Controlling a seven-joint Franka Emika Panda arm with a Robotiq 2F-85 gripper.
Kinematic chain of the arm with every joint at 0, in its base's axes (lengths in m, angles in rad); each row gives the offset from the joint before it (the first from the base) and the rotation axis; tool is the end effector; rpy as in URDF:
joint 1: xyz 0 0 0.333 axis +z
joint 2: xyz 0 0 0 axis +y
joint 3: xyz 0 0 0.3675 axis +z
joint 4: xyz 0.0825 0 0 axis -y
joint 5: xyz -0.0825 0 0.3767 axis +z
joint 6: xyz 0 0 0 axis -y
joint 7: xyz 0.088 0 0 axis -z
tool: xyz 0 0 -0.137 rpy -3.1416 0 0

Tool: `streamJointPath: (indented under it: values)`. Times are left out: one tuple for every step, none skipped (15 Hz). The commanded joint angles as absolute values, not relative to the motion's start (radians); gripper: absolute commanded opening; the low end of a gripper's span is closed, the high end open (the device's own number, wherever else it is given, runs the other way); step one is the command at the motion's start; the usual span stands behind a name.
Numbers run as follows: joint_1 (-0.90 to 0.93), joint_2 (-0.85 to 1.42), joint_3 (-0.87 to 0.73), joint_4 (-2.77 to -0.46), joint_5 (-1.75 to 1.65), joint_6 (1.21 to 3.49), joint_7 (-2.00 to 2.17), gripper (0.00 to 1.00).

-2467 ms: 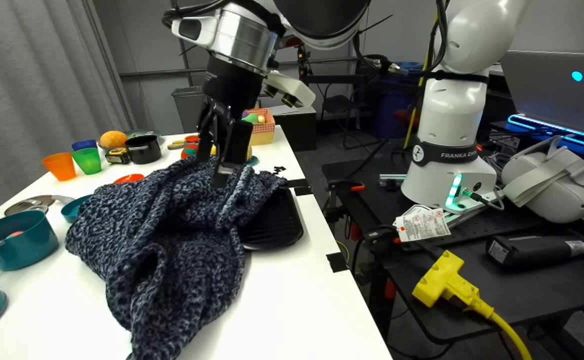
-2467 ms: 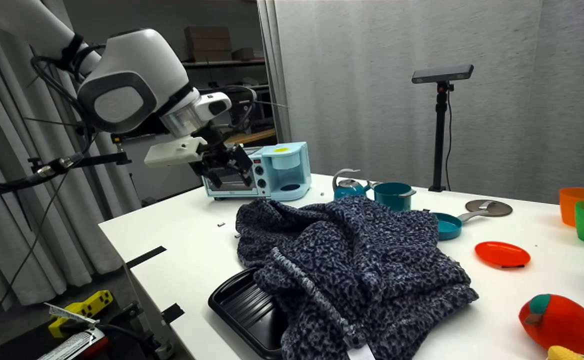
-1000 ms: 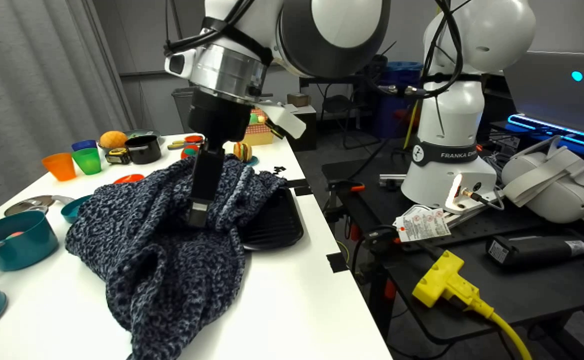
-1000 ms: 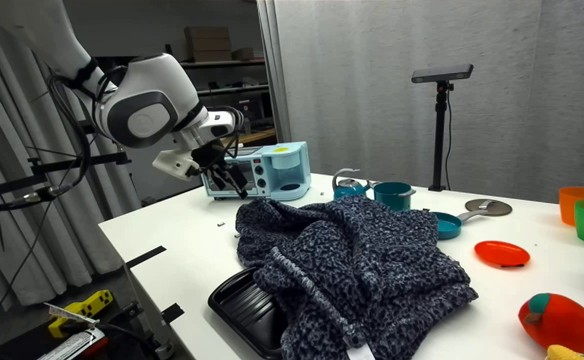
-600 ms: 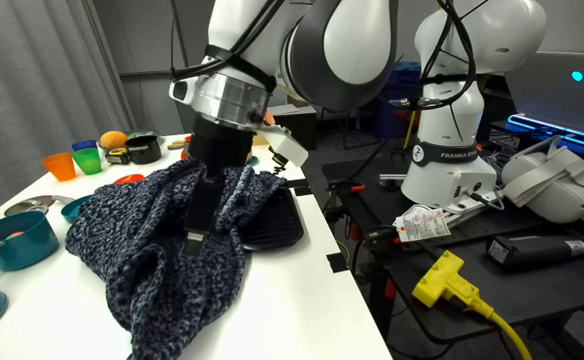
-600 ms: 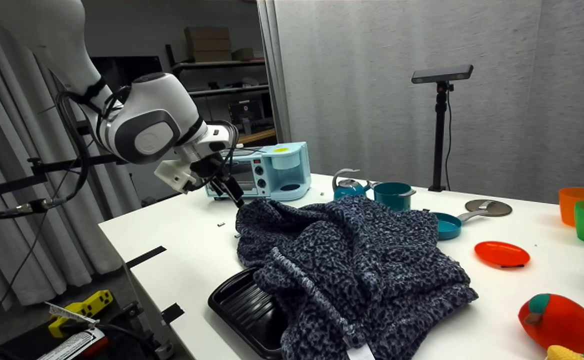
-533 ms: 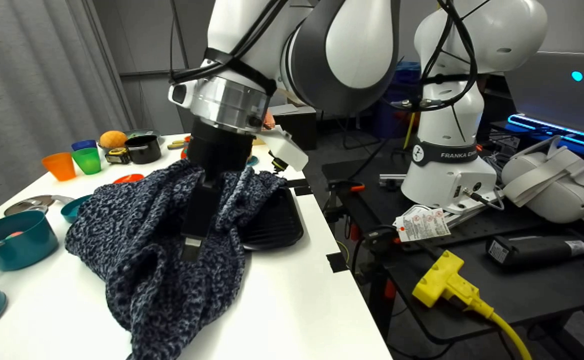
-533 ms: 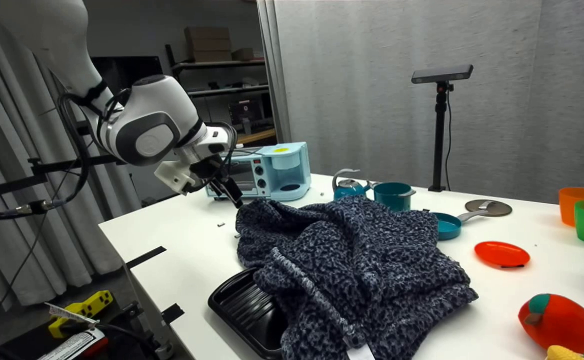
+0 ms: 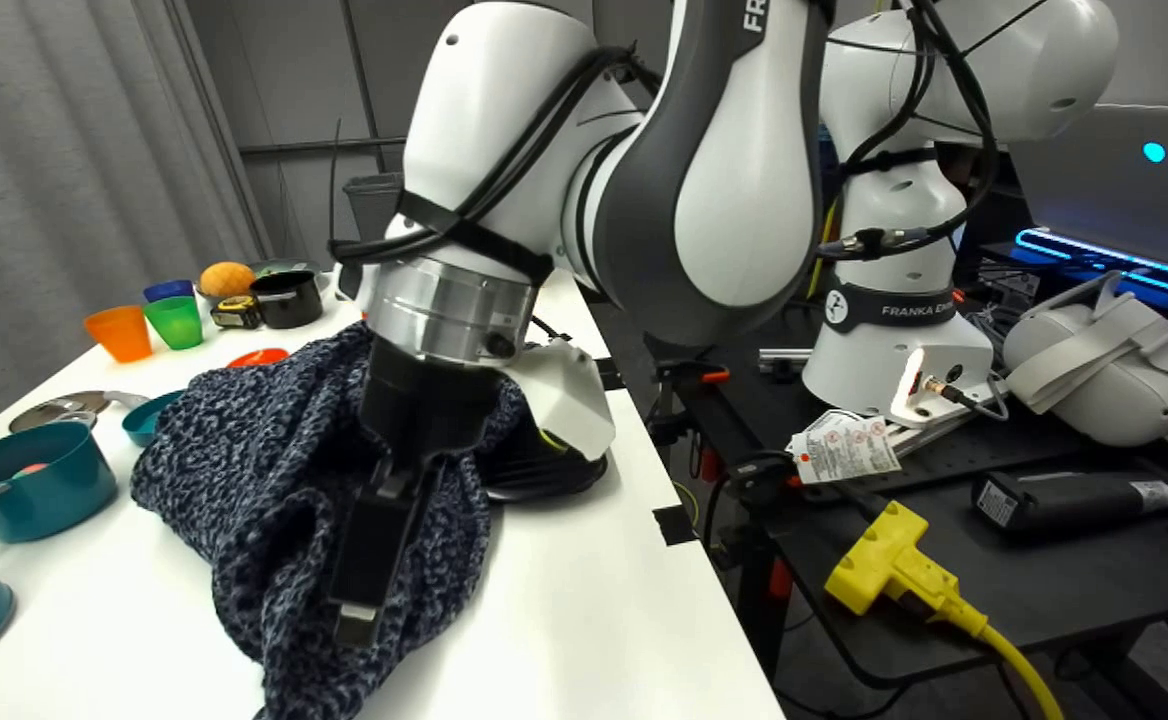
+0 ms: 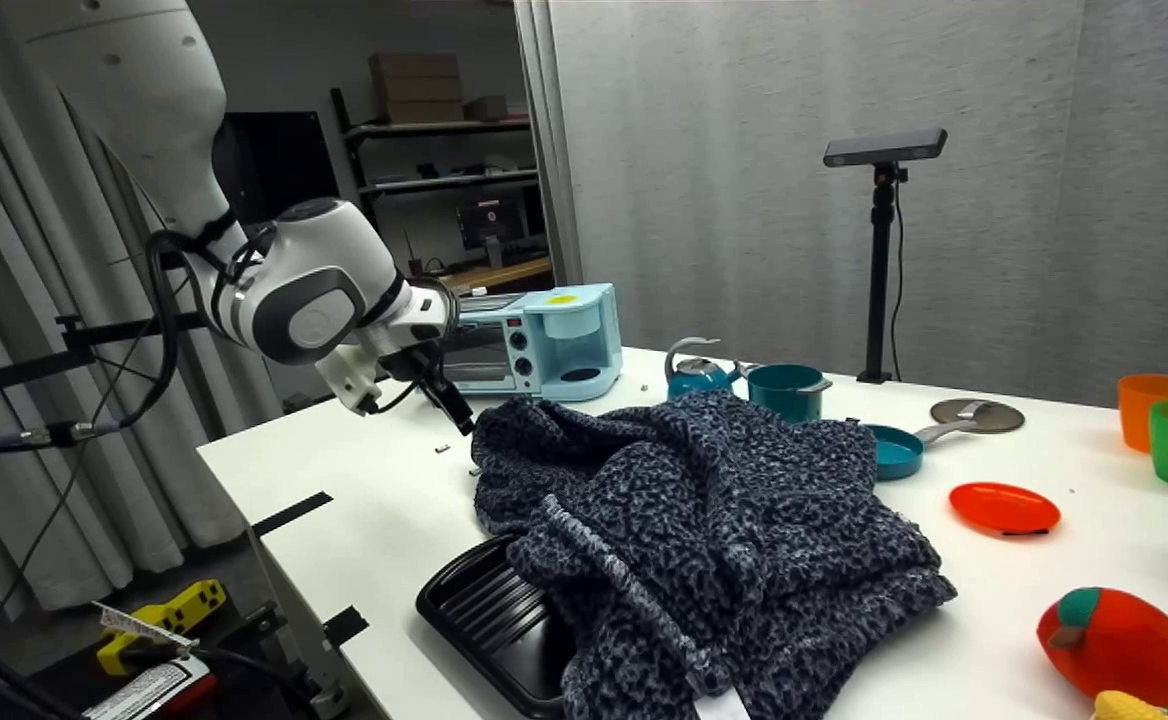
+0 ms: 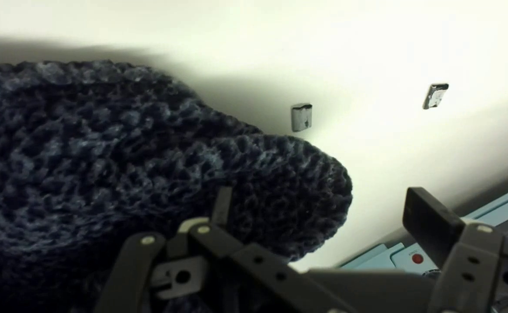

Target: Fold the thing on the table

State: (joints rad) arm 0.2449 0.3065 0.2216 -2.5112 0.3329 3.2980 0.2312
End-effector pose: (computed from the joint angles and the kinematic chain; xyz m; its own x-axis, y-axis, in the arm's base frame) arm 0.4834 0.2043 0.2464 0.9092 -0.1741 0.3782 -0.0752 -0.9621 -0.2623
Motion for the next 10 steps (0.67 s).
streamJointPath:
  values:
    - [0.395, 0.458, 0.104, -2.378, 0.376, 3.404, 0.256, 1.00]
    - [0.428, 0.481, 0.087, -2.353, 0.396, 3.434, 0.264, 1.00]
    - [0.463, 0.506, 0.065, -2.328, 0.420, 3.457, 0.270, 1.00]
    - [0.451, 0.534, 0.060, -2.284, 0.420, 3.452, 0.267, 1.00]
    - [0.468, 0.560, 0.039, -2.257, 0.426, 3.472, 0.261, 1.00]
    - [0.490, 0.585, 0.011, -2.230, 0.435, 3.484, 0.252, 1.00]
    - [0.504, 0.610, -0.013, -2.207, 0.439, 3.495, 0.247, 1.00]
    - [0.514, 0.631, -0.034, -2.186, 0.441, 3.501, 0.246, 1.00]
    - [0.532, 0.651, -0.064, -2.169, 0.447, 3.506, 0.242, 0.98]
    - [0.543, 0.664, -0.087, -2.156, 0.451, 3.502, 0.243, 0.74]
